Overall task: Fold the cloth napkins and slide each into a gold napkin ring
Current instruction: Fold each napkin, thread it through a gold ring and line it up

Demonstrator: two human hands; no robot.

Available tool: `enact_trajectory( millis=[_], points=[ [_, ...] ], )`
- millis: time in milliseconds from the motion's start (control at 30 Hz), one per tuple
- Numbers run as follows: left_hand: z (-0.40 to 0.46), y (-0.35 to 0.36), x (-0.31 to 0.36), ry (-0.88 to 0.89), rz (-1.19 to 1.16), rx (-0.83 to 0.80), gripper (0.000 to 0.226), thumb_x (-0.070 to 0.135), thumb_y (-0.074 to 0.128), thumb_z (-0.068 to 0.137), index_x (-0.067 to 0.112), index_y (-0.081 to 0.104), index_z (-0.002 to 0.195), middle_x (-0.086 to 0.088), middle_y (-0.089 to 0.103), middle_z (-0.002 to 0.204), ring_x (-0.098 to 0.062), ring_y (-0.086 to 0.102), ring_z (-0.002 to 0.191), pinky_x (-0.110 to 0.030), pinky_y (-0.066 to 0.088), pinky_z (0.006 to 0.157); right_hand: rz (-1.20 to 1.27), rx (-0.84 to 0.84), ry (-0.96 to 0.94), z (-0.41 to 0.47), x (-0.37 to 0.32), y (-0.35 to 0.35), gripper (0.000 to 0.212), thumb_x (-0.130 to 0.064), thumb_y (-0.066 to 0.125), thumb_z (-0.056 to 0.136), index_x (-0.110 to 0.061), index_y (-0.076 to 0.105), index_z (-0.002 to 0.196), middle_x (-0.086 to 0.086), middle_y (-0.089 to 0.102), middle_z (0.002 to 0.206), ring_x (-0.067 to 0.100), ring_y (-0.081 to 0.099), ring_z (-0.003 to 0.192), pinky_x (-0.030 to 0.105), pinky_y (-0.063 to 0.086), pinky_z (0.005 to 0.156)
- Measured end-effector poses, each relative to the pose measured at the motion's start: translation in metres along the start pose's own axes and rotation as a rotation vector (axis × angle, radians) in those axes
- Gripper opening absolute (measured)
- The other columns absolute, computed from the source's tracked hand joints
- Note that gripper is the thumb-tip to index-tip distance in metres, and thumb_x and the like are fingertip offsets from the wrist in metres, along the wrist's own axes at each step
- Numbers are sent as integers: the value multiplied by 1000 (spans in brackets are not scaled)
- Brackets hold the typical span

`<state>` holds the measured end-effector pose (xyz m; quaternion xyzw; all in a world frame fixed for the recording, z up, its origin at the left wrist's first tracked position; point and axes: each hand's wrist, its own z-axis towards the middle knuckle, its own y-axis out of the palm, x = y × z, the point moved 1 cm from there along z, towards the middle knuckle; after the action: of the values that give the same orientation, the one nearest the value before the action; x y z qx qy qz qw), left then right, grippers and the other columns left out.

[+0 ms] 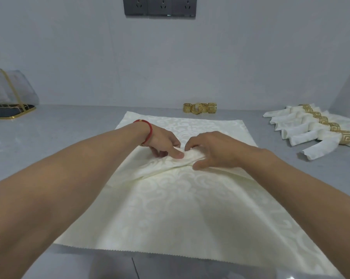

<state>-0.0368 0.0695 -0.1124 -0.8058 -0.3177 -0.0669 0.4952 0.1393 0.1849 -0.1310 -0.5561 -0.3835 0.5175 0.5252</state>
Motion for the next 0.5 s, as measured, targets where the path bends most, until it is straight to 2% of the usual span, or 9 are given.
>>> enact_trajectory(
  millis=[67,133,200,233,300,367,433,500],
  points=[
    [-1,-1,2,-20,-22,-12,42,51,67,89,10,62,98,-4,60,91,-18,60,78,-33,56,85,-38,31,-6,-3,0,8,36,-36,70,90,-39,67,126,-14,70,121,15,61,111,37,50,94],
    [-6,0,7,-57,83,33,39,57,62,90,18,60,96,0,63,96,-18,65,82,-39,56,90,67,78,20,-2,3,9,31,-26,69,91,-36,75,119,-13,75,116,15,67,108,34,52,92],
    [-12,5,11,-26,204,205,32,61,61,87,31,56,99,7,61,103,-16,64,91,-43,52,95,154,88,55,1,3,8,29,-23,65,87,-39,80,107,-4,79,102,20,70,94,39,56,84],
    [-15,10,13,45,194,327,31,58,64,85,33,56,102,9,60,106,-14,62,96,-41,51,95,169,89,66,5,4,6,31,-25,62,84,-43,79,103,0,79,96,24,70,87,42,57,80],
    [-16,23,15,215,131,502,24,44,73,82,28,61,96,8,65,103,-14,60,98,-33,50,88,162,49,75,10,6,3,34,-30,61,82,-56,76,98,4,78,92,29,67,83,48,57,79],
    [-11,33,14,283,160,581,17,34,75,81,23,63,85,5,67,92,-17,59,92,-30,49,77,174,21,67,13,11,1,30,-42,61,80,-67,71,93,8,76,95,34,67,89,50,58,82],
    [-5,37,11,279,176,646,13,31,73,83,23,62,83,5,66,88,-18,57,90,-28,45,71,213,29,91,9,8,-2,25,-42,63,83,-56,76,100,1,78,101,27,68,95,46,57,88],
    [-2,38,9,269,157,682,11,29,71,84,23,62,85,5,65,88,-18,56,90,-28,44,71,199,88,92,4,5,1,31,-27,70,89,-37,75,118,-8,72,116,17,64,109,36,52,95]
  ],
)
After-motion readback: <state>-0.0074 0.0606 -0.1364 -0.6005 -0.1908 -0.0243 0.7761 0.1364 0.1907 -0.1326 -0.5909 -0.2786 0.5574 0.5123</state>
